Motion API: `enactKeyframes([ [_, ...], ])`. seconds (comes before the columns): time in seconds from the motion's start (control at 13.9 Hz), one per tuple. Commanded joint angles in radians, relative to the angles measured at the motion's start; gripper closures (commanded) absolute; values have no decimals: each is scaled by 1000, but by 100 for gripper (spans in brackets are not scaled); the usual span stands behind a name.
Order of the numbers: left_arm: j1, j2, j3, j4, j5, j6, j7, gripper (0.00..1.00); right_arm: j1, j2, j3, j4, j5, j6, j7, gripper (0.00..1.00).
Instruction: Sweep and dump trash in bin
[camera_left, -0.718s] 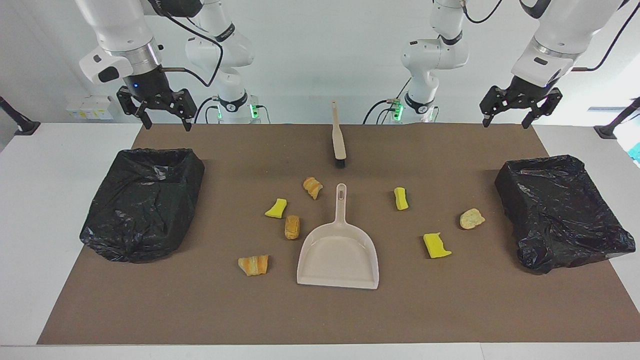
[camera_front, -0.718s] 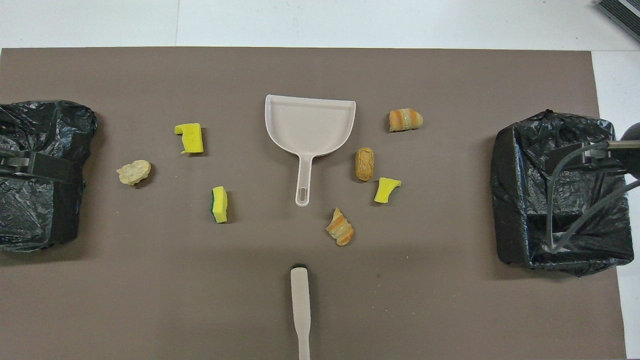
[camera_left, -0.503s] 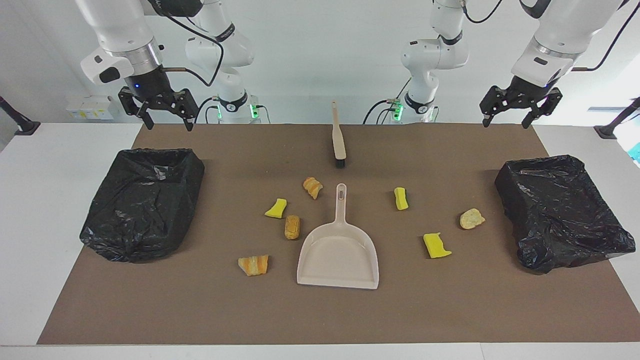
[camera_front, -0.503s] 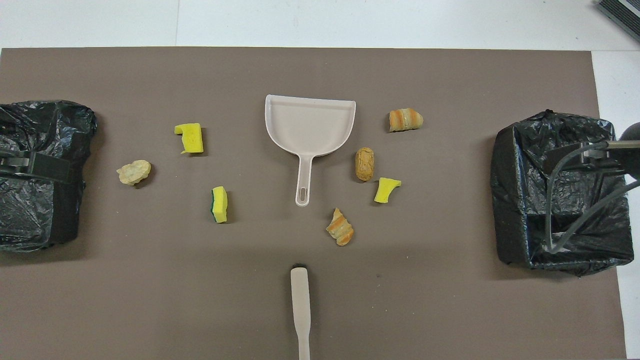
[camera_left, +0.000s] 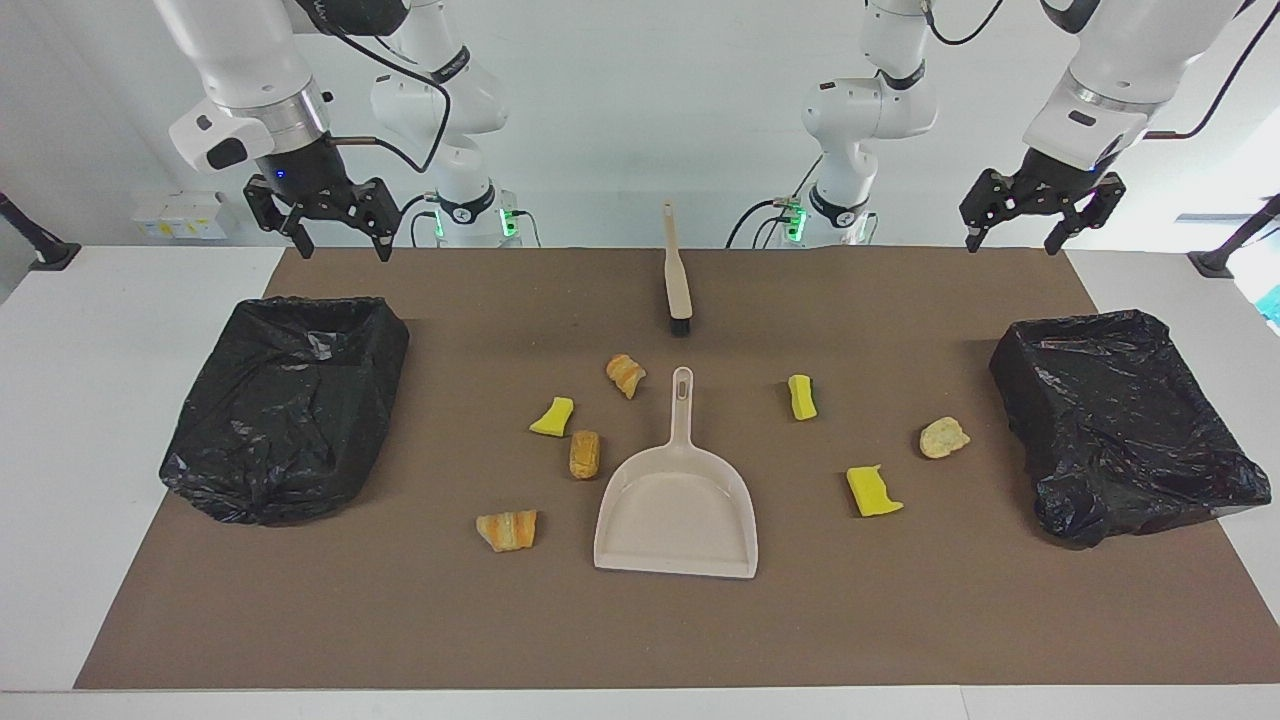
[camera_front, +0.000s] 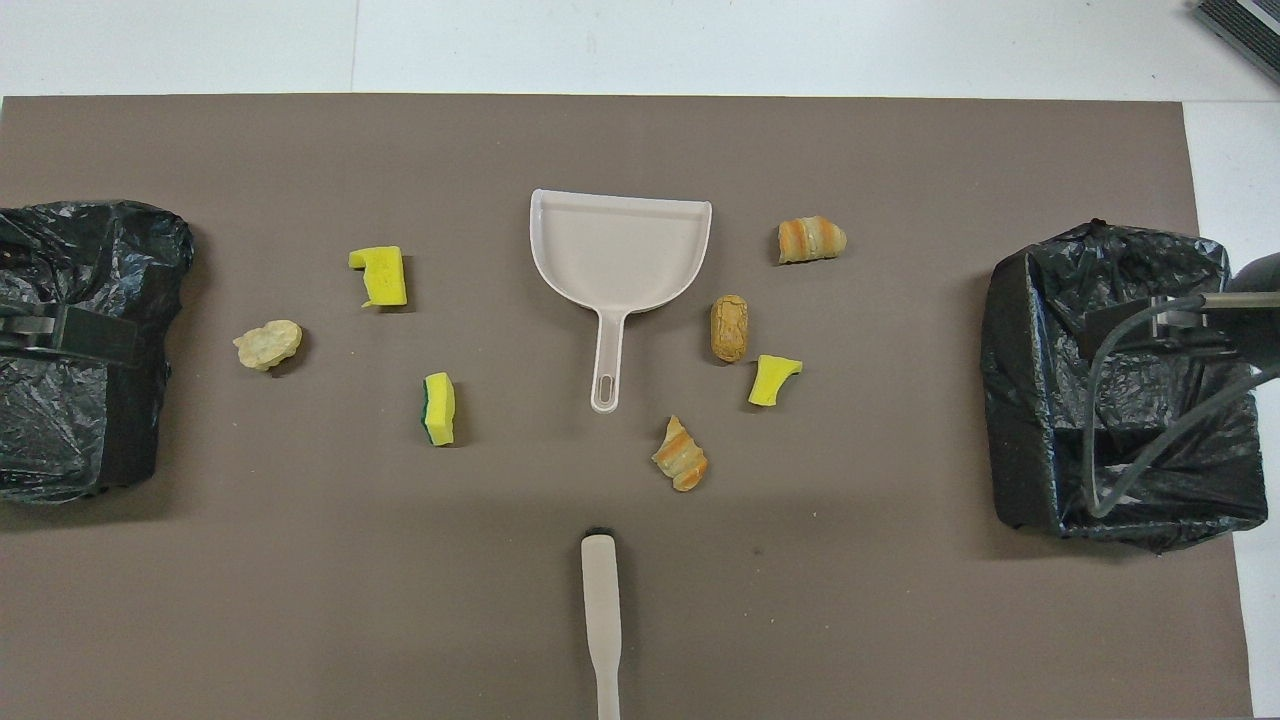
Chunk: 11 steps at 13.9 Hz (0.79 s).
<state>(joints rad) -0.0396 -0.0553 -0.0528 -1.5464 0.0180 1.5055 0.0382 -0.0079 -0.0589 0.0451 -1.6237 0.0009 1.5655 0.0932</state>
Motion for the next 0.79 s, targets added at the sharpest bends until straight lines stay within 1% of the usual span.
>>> enactKeyframes([
  [0.0,-11,-23,8,-23,-7,7,0,0,11,-36,-1,-73,25,56,-1,0],
  [0.14,-10,-23,8,-23,-7,7,-1,0,9,-15,-1,-55,28,57,0,0],
  [0.29,-5,-24,10,-26,-7,-10,-4,0,9,37,-1,1,30,44,2,0],
  [0.5,3,-24,11,-26,-7,-2,3,0,37,111,15,44,37,42,8,0],
  [0.72,3,-24,11,-27,-7,-5,0,0,54,158,41,45,33,65,17,0],
])
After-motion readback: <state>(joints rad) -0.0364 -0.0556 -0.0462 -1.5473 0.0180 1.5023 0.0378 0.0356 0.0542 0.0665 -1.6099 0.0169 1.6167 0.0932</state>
